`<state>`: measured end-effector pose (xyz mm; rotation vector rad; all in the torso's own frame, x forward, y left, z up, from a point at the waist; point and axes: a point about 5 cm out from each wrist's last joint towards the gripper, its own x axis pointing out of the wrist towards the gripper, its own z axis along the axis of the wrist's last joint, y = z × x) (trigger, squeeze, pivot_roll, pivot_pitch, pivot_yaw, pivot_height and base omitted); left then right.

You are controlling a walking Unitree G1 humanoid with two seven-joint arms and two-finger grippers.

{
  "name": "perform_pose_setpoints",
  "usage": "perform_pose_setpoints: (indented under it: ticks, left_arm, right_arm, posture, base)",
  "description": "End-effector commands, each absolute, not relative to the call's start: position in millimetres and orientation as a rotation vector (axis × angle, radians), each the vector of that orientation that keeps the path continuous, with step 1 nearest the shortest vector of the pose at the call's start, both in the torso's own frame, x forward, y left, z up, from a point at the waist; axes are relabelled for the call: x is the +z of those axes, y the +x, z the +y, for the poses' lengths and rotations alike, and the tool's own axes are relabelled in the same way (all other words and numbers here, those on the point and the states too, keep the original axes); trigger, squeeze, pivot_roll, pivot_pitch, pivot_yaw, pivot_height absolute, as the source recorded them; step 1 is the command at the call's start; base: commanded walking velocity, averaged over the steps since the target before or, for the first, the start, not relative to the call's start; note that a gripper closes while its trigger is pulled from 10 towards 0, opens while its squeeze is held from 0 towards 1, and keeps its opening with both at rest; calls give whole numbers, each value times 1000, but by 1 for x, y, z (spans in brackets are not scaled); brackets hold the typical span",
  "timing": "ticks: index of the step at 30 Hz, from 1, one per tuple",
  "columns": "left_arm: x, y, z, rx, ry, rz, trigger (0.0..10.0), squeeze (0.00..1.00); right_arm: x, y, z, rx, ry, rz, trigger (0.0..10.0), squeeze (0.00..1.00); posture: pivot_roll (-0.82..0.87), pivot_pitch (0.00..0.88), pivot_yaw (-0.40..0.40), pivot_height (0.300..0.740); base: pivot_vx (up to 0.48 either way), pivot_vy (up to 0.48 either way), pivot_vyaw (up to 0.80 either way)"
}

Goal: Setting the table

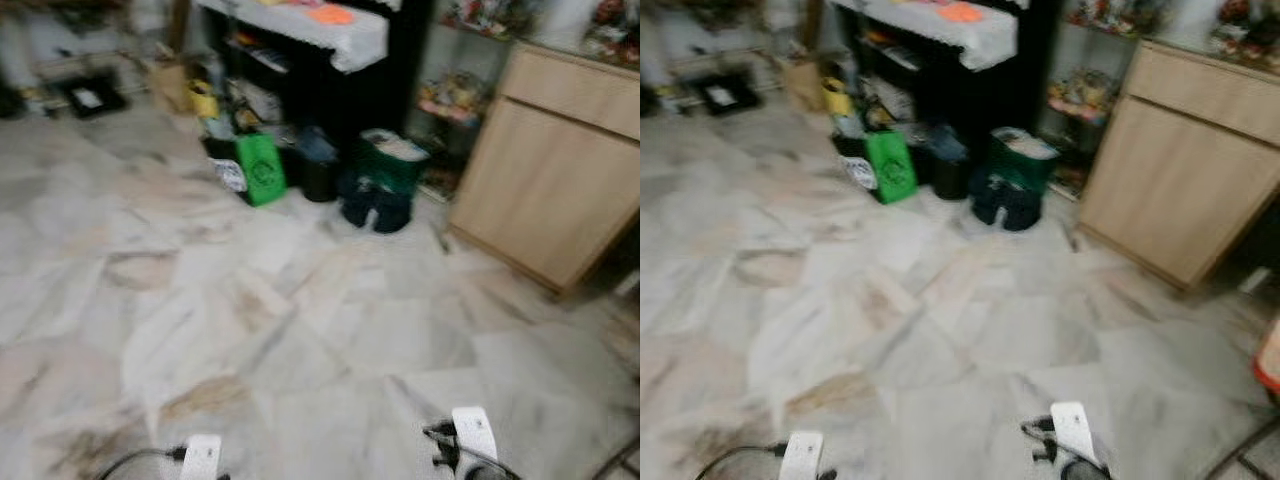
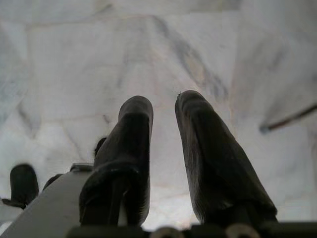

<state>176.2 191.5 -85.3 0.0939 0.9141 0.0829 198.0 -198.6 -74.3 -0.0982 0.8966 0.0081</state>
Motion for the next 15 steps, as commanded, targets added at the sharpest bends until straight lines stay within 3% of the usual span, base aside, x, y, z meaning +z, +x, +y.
perform_pose_setpoints:
  ticks: [1, 15]
  left_arm:
    - [-84, 154, 250, 123, 83, 1049, 10000, 0]
    - [-85, 149, 254, 121, 100, 1063, 10000, 0]
  right_arm:
    - [-80, 188, -208, -179, 158, 979, 10000, 0]
    - [-80, 189, -205, -171, 159, 976, 10000, 0]
  posture:
    - [-30, 0, 62, 740]
    - [-22, 0, 59, 740]
  base:
    - [0, 0, -788]
    - [0, 0, -788]
